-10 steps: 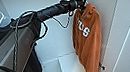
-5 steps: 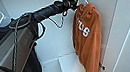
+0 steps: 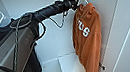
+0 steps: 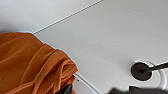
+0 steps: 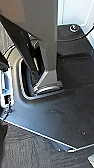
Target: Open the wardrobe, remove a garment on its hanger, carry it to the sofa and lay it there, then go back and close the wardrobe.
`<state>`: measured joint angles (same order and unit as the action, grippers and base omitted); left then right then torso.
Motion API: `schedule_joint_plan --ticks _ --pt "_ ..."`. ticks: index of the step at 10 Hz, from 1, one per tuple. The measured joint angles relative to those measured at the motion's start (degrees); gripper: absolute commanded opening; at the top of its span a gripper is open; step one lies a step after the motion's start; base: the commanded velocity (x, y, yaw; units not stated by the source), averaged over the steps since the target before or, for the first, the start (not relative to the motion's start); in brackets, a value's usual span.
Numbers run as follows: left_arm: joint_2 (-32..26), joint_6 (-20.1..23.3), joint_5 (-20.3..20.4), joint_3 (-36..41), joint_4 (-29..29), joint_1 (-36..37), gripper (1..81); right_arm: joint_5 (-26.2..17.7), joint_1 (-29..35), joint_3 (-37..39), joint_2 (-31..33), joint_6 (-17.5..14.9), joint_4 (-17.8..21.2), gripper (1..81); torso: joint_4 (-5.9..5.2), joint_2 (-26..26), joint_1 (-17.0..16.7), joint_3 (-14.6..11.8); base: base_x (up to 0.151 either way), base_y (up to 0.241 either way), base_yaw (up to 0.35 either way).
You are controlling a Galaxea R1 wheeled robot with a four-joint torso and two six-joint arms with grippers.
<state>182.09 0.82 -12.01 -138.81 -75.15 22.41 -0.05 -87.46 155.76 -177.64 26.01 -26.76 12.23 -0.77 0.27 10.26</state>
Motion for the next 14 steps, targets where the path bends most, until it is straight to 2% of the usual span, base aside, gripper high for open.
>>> schedule_joint_plan --ticks 2,5,11,12,14 --pt "0.0 0.4 -1.3 3.0 0.0 0.0 81.1 0.0 0.0 0.0 0.0 0.0 0.0 81.1 0.0 0.0 0.0 0.0 0.0 0.0 0.0" --pt "0.2 1.1 -1.2 11.6 0.1 0.2 81.1 0.0 0.0 0.0 0.0 0.0 0.0 81.1 0.0 0.0 0.0 0.0 0.0 0.0 0.0" --pt "0.1 1.5 1.3 12.7 0.4 0.2 81.1 0.0 0.0 0.0 0.0 0.0 0.0 81.1 0.0 0.0 0.0 0.0 0.0 0.0 0.0" --pt "0.1 0.8 0.4 12.2 0.9 -0.2 1.0 0.0 0.0 0.0 0.0 0.0 0.0 81.1 0.0 0.0 0.0 0.0 0.0 0.0 0.0" --pt "0.1 0.5 0.8 11.6 0.7 -0.6 1.0 0.0 0.0 0.0 0.0 0.0 0.0 81.1 0.0 0.0 0.0 0.0 0.0 0.0 0.0"
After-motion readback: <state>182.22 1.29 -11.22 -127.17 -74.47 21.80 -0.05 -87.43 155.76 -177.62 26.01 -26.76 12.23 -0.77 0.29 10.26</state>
